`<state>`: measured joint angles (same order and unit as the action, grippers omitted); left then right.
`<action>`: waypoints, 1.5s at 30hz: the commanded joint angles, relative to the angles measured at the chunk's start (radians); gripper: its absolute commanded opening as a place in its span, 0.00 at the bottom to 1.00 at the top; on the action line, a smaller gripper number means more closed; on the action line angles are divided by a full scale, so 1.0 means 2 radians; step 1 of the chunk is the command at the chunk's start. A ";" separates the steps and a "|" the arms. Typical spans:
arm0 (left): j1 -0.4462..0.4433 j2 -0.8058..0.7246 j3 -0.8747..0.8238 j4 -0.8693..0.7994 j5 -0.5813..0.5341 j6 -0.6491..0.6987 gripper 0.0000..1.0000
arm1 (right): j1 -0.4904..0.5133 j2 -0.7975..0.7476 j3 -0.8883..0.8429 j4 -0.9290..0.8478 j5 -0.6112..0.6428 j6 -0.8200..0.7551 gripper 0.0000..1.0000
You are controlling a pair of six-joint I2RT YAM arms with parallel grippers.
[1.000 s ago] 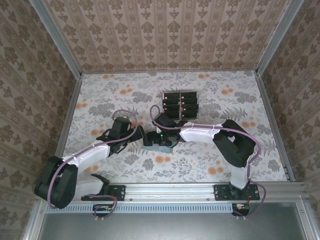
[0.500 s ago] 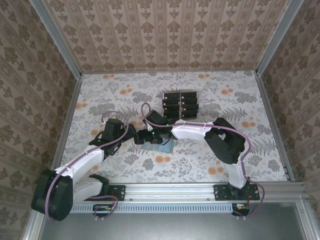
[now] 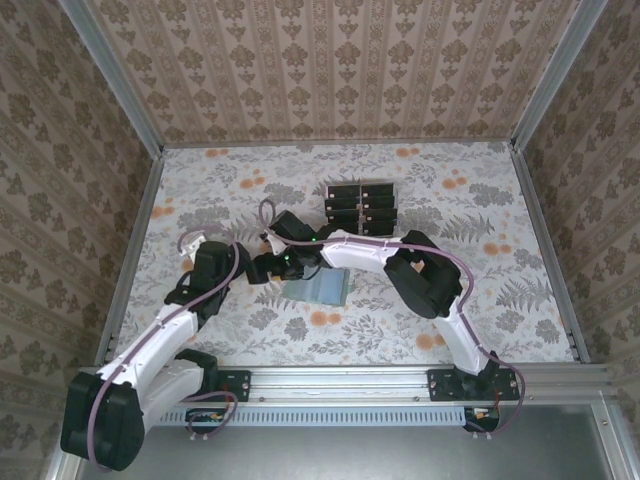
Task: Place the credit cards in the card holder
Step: Flip over the card slot in the card holder, then pick up the credit card from the storage box.
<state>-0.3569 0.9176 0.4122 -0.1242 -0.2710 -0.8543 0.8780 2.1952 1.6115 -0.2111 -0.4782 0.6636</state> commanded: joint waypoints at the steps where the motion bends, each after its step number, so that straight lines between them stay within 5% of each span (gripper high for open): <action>1: -0.024 -0.006 -0.018 -0.062 0.098 0.026 0.83 | -0.017 0.005 0.077 0.086 0.022 0.028 0.81; 8: -0.024 0.006 -0.014 -0.048 0.109 0.035 0.83 | -0.031 -0.056 0.074 0.044 0.027 0.009 0.82; 17: -0.025 0.043 0.008 -0.020 0.140 0.060 0.86 | -0.118 -0.168 -0.034 -0.056 0.061 -0.067 0.81; 24: -0.029 0.086 0.045 -0.003 0.167 0.076 0.89 | -0.180 -0.192 -0.010 -0.211 0.181 -0.227 0.74; 26: -0.031 0.098 0.060 -0.002 0.174 0.082 0.99 | -0.187 -0.191 -0.005 -0.228 0.198 -0.273 0.68; 31: -0.032 0.126 0.086 0.001 0.188 0.095 1.00 | -0.183 -0.168 0.004 -0.240 0.220 -0.382 0.52; 45: -0.022 0.164 0.104 0.004 0.209 0.109 1.00 | -0.146 -0.075 0.054 -0.249 0.275 -0.468 0.39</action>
<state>-0.4107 1.2381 0.5835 -0.1238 0.1238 -0.6605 0.5636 2.0006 1.6665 -0.6601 0.0063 -0.2077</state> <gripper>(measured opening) 0.997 0.393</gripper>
